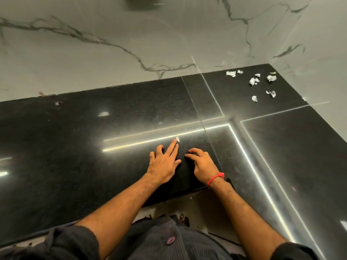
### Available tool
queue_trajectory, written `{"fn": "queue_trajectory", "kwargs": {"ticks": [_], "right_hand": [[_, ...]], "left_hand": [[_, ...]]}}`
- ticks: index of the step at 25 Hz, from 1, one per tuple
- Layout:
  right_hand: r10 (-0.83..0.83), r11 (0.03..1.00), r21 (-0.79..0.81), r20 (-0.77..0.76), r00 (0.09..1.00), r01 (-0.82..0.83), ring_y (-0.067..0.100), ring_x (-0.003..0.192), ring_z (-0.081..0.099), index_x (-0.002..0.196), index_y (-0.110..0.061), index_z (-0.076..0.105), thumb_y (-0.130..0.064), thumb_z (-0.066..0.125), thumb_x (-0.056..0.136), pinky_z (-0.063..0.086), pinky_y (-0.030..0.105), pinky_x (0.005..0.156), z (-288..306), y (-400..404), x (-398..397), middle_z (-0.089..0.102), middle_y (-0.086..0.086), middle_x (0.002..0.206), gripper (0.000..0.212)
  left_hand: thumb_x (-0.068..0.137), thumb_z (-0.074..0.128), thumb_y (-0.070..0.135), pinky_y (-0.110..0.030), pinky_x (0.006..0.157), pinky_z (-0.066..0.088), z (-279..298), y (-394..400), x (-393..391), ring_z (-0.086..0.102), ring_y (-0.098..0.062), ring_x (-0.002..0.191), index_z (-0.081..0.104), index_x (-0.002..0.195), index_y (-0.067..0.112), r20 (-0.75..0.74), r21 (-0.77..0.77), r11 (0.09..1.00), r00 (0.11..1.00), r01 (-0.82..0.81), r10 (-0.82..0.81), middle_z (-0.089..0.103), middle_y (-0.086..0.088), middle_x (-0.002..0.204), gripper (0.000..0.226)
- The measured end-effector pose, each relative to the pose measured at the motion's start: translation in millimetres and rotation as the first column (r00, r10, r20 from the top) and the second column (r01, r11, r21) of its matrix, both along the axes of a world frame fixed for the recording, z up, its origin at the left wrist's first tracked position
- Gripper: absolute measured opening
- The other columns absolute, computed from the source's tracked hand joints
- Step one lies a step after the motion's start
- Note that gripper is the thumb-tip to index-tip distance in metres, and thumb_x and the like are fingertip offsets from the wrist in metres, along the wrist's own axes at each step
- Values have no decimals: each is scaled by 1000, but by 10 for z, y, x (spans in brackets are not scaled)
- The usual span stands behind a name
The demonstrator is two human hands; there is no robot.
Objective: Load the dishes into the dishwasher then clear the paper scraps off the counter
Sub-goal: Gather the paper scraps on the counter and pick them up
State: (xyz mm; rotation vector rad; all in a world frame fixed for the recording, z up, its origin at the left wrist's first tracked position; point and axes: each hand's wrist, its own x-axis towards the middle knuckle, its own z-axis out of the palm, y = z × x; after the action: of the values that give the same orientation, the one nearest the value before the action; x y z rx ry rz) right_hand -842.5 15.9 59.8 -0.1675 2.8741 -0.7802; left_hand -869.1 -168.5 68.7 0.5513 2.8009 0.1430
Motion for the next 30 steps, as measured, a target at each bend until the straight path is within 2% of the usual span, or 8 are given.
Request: {"fn": "queue_trajectory", "kwargs": {"ticks": [7,11,16,19,22,25,28,30], "right_hand": [[-154,985,-60,105,982,161,26,135,38,136,-21,57,1,46,93,27,32,117,29,-60,-144,36,-2,154,50],[-224,973,-23,133,965,229,23,140,36,142,-31,50,-5,49,92,31,38,117,39,-155,-325,25,-10,160,56],[-247,963,-58,201,948,263,8,140,34,143,-37,47,-19,52,98,31,29,114,161,-118,-402,21,-22,159,48],[-299,905,-230,256,919,358,10,116,59,131,-25,62,-21,58,97,46,20,96,204,-11,-494,45,-14,148,35],[-479,747,-365,283,831,555,10,70,67,109,-28,71,-22,62,95,54,22,62,299,275,-679,73,-1,104,18],[-614,657,-410,195,765,632,8,70,66,95,-31,73,-24,64,92,52,26,71,370,802,-886,75,-4,91,12],[-636,706,-314,112,764,634,7,81,61,108,-18,74,-21,66,91,43,14,81,432,1290,-1027,70,-5,95,18],[-624,745,-259,54,779,615,13,84,59,114,-15,71,-18,67,90,43,17,86,376,1630,-1123,67,-3,105,24]], "left_hand": [[100,20,67,-50,100,36,-5,40,-489,28,-32,132,2,161,26,-14,-40,991,991,131,-132,-7,15,167,76],[101,25,62,-51,100,39,-19,1,-691,32,-30,129,8,161,29,11,8,983,983,182,-182,0,17,167,70],[104,30,52,-46,100,38,-3,77,-871,35,-27,122,19,158,25,-13,64,971,973,229,-229,14,14,165,61],[104,38,43,-44,102,33,10,168,-960,33,-28,124,35,150,21,-43,122,966,974,227,-223,24,10,159,51],[103,46,36,-42,102,34,-2,310,-1119,34,-27,124,50,139,22,-119,158,958,968,238,-221,32,10,155,39],[98,56,34,-42,99,37,9,570,-1382,39,-28,124,65,127,27,-187,201,945,957,259,-222,45,8,148,31],[93,66,30,-45,95,42,73,941,-1677,47,-31,126,69,123,26,-216,266,924,951,276,-222,54,2,140,31],[93,66,28,-45,98,43,169,1342,-1888,46,-29,131,63,131,24,-162,280,917,956,283,-245,50,-1,144,38]]}}
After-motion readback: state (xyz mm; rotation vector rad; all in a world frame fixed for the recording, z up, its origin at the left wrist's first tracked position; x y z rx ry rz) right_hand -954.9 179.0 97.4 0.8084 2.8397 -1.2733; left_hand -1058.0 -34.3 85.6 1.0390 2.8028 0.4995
